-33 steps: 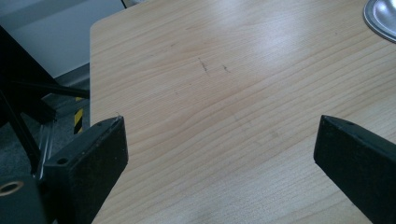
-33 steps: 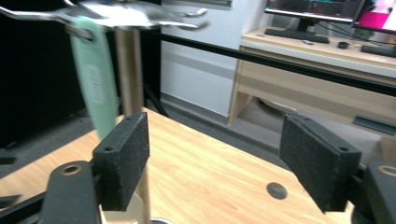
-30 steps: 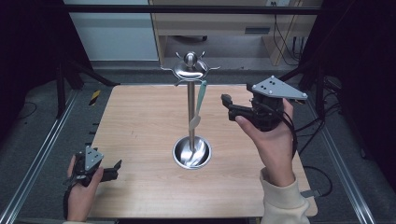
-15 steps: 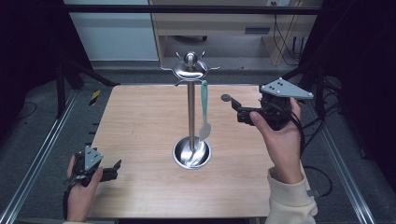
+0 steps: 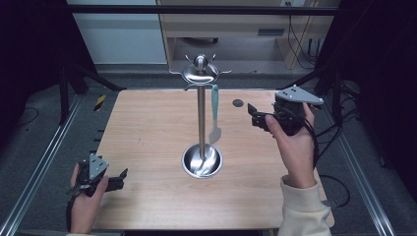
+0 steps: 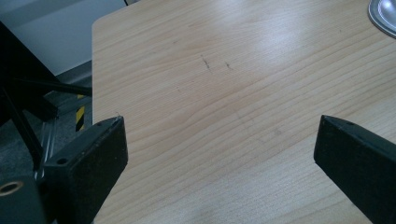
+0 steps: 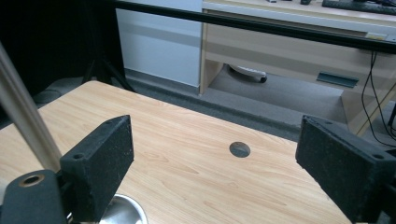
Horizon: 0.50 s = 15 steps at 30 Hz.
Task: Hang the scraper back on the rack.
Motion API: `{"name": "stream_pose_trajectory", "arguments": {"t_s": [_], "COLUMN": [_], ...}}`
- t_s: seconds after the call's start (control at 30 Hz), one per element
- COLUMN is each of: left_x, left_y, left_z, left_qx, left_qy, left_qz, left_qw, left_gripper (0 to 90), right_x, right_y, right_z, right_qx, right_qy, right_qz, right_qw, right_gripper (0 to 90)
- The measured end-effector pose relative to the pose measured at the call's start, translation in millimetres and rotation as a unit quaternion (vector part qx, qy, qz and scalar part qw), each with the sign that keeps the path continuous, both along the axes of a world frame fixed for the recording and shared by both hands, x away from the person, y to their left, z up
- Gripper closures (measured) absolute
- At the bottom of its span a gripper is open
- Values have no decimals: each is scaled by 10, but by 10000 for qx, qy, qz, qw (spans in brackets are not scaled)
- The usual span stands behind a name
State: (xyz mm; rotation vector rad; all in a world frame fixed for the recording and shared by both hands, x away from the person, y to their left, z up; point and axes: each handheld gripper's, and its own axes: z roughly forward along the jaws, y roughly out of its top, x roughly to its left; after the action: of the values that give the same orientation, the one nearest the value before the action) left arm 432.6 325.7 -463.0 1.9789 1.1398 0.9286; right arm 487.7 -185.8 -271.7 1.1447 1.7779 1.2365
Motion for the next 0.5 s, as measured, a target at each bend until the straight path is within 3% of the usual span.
{"name": "stream_pose_trajectory", "arguments": {"t_s": [0.23, 0.5], "left_x": [5, 13], "left_y": [4, 1], "left_z": [0, -6], "left_qx": [-7, 7], "left_qy": [-9, 35], "left_qz": [15, 1], "left_qw": [10000, 10000], "left_gripper": [26, 26], "right_x": [52, 108], "right_y": [-20, -53], "right_z": [-67, -162], "right_qx": [-45, -162], "right_qy": [26, 250], "right_qz": [-149, -350], "right_qw": [9999, 9989], "right_gripper": [127, 139]}}
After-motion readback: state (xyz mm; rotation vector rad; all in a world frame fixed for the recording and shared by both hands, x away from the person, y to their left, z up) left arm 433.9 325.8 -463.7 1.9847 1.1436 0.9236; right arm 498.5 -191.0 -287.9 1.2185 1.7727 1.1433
